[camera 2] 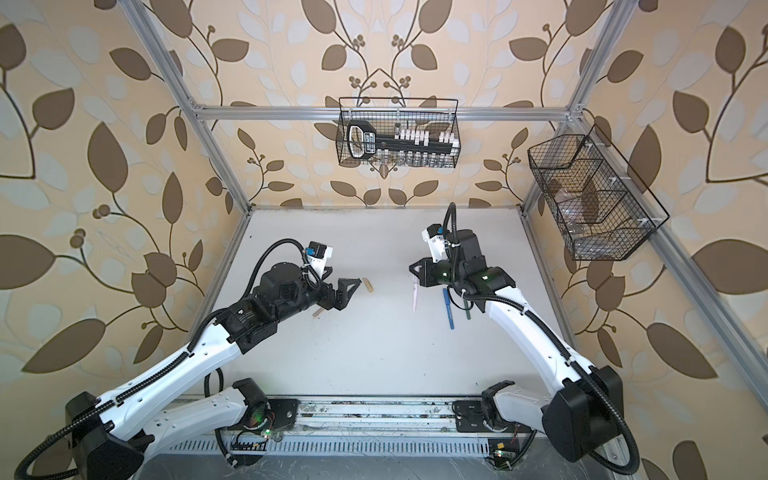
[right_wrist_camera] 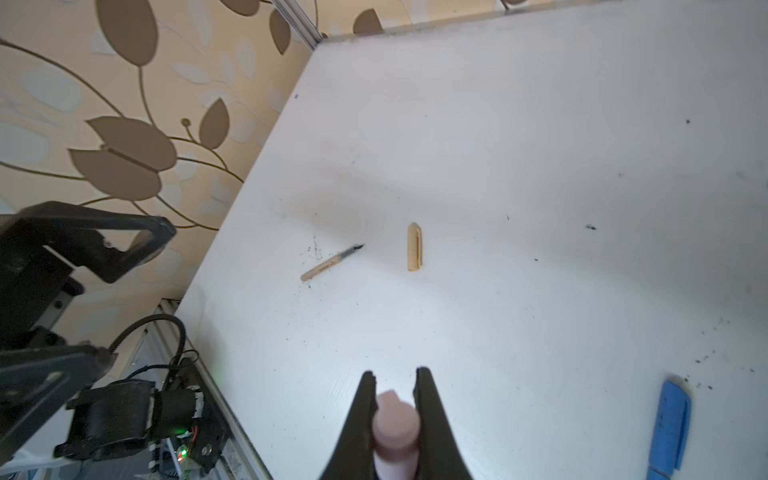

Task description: Insert the pens into the pen caps

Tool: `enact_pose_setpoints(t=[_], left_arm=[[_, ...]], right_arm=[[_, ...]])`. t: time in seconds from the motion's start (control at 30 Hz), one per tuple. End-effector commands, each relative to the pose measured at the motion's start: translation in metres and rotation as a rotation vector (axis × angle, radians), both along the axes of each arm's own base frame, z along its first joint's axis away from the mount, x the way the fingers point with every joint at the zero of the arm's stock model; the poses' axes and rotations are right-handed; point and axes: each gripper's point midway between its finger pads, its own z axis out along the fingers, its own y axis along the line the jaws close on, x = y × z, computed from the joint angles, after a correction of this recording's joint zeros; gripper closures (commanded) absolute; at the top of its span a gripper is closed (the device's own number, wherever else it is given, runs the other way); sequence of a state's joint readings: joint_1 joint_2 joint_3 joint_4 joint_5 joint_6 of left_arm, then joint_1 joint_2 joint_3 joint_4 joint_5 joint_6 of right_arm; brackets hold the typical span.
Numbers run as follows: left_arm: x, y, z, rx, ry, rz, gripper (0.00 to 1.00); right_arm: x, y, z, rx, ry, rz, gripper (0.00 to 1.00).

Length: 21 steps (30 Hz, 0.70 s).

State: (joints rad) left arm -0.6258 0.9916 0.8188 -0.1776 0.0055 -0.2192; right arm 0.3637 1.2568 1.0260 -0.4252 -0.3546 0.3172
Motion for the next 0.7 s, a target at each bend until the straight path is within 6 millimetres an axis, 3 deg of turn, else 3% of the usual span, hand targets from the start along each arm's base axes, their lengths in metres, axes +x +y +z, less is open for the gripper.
enact_pose_setpoints(t=[0.0,0.1,0.4,0.67], left_arm=[[0.016,0.022,-0.025,0.034,0.065,0.117,0.01],[0.022,0.027,-0.042,0.044,0.097,0.129,0.01],[0.023,0.031,-0.071,0.085,0.156,0.114,0.01],[0.022,0.028,-0.081,0.089,0.178,0.095,0.01]], right_arm=[[-0.005,-0.018,-0.044,-0.135,0.088,-0.031,1.00],[-0.003,-0.025,-0.074,-0.202,0.149,-0.050,1.00],[0.005,-0.027,-0.132,-0.286,0.267,-0.017,1.00],[0.009,-0.021,-0.171,-0.280,0.347,0.006,1.00]])
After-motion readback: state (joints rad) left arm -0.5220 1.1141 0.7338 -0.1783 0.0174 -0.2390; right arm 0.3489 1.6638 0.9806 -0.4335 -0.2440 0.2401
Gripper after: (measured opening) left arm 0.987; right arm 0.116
